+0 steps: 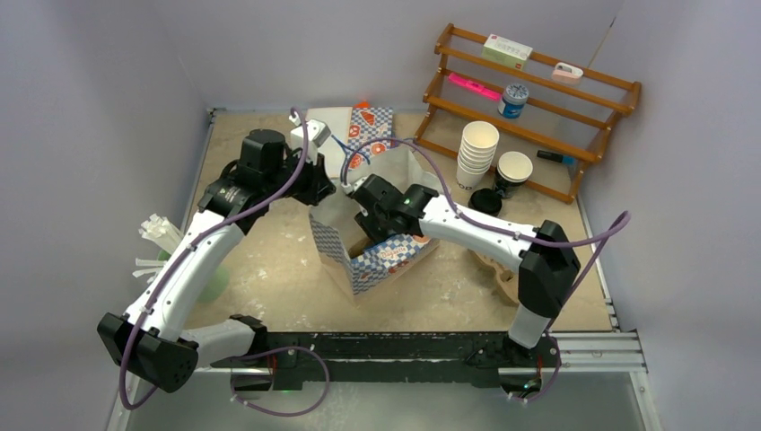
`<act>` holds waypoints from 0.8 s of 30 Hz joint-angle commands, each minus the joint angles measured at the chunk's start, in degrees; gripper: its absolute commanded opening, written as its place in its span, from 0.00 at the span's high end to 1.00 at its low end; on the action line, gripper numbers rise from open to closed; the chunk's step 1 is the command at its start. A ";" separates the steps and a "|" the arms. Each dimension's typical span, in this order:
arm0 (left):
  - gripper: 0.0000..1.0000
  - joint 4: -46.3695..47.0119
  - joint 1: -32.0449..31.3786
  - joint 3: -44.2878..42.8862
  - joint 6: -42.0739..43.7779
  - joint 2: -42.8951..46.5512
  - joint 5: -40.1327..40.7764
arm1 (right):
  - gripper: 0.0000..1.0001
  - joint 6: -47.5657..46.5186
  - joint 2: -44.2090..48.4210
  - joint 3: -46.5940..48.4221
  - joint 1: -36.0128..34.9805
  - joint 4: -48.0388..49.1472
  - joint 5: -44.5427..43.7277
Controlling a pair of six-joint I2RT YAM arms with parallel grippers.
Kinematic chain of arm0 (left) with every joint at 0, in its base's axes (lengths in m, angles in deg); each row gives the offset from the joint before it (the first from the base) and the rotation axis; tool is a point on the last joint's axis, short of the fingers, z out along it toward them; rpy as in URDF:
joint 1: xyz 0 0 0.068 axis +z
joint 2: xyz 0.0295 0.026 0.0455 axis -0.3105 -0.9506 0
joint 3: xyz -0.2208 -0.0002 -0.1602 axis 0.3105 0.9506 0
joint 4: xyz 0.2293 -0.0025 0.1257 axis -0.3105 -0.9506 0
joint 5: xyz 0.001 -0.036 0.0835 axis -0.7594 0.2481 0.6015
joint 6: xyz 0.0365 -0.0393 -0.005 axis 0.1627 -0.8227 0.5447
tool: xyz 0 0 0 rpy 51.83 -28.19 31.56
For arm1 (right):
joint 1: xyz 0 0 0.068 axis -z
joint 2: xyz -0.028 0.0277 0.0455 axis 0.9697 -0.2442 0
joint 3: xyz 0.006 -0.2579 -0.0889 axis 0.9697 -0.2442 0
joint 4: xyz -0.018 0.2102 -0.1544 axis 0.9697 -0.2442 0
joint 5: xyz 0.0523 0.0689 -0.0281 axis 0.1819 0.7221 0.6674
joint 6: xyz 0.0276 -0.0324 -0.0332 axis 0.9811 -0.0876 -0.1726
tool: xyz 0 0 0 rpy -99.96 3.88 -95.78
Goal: Pack the takeout coffee
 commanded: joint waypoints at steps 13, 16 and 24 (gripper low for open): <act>1.00 2.12 -1.28 -0.04 2.78 2.16 2.57 | 0.82 0.68 -5.28 6.18 0.06 -4.71 -1.11; 1.00 2.40 -1.27 -0.11 3.44 2.74 3.95 | 0.82 0.69 -5.19 4.29 0.27 -4.26 -0.24; 1.00 2.73 -1.23 -0.32 3.50 2.33 2.30 | 0.81 0.36 -6.48 1.60 0.96 -3.93 0.98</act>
